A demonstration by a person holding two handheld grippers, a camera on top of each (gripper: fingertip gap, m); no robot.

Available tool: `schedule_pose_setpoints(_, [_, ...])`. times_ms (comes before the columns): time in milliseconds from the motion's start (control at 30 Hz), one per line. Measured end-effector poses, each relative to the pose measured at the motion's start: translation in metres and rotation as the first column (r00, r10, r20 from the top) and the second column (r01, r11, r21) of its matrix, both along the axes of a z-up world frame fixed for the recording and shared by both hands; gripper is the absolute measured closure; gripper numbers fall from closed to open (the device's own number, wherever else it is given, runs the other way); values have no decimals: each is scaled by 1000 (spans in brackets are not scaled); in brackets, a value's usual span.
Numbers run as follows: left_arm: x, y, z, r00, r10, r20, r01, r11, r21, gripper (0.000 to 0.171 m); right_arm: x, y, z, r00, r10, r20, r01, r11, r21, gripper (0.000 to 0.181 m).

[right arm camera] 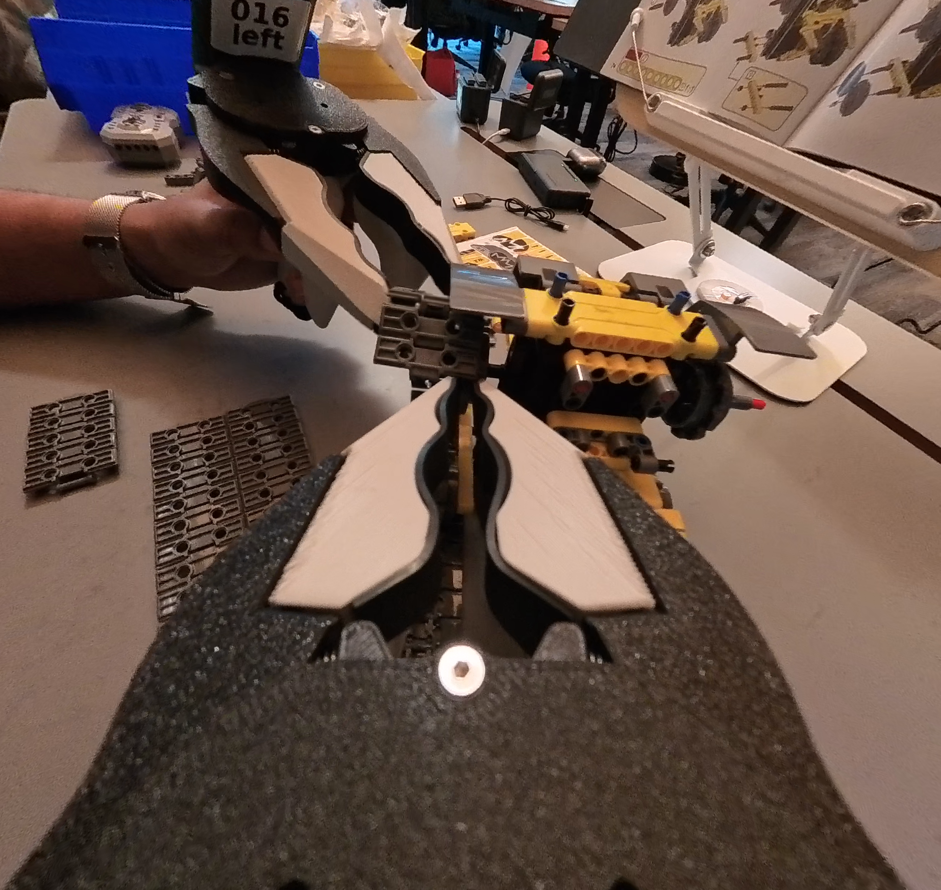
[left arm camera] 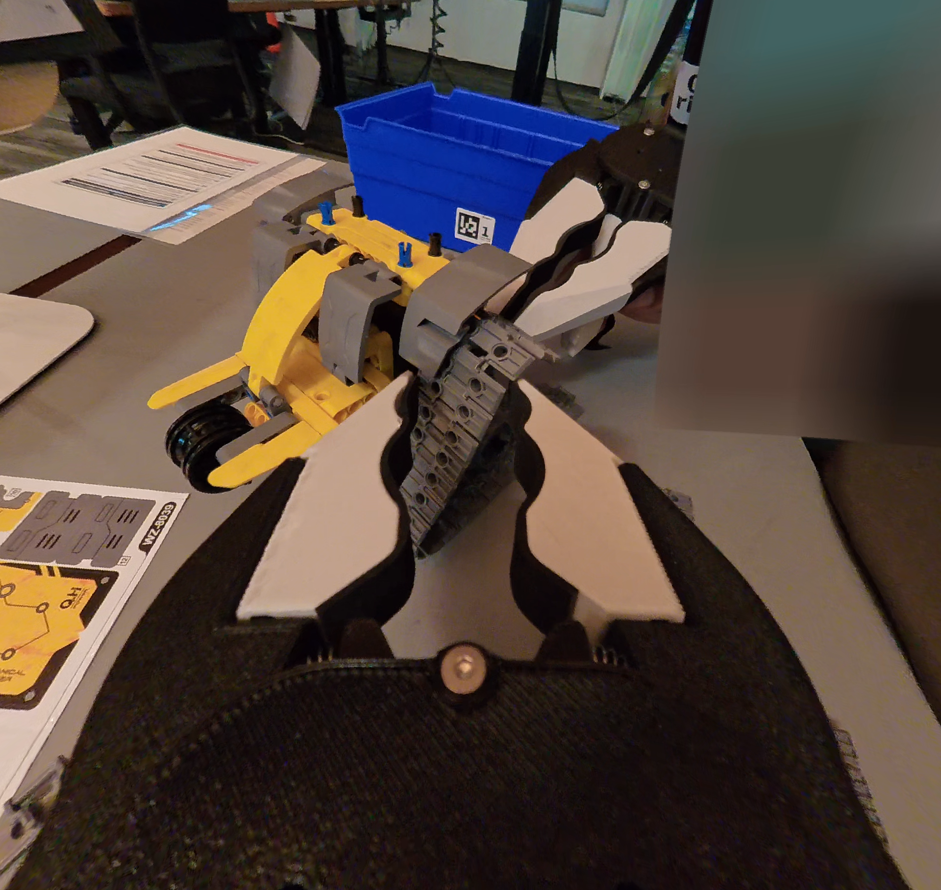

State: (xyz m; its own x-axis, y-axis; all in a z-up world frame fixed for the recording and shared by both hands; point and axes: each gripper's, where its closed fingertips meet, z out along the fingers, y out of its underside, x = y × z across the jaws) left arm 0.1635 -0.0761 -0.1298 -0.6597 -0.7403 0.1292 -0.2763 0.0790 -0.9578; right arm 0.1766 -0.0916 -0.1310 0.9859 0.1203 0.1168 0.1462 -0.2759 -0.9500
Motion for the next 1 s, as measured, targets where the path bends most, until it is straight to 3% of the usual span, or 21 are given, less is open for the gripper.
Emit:
schedule_pose_setpoints(233, [7,1,1,999,-2,-42,0,998,-70,129,-1,0,0,1000,3,9,-3,1000,-3,177])
schedule_pose_setpoints(533, [5,-4,4,997,-57,-58,50,991,-122,138,0,-1,2,1000,5,11,-5,1000,1,176])
schedule_pose_setpoints(667, [6,-3,5,997,-52,-56,44,990,-132,143,0,-7,15,993,19,116,-27,997,67,154])
schedule_pose_setpoints(733, [7,-3,5,997,-49,-58,40,989,-141,144,-3,-12,19,981,29,190,-46,995,87,153])
schedule_pose_setpoints(900, [9,-4,5,998,-32,-61,24,990,-136,143,-16,-11,18,894,5,448,-58,993,104,152])
schedule_pose_setpoints(1000, [10,-6,5,998,-21,-60,13,991,-137,143,-22,-5,17,751,-80,656,-16,990,139,152])
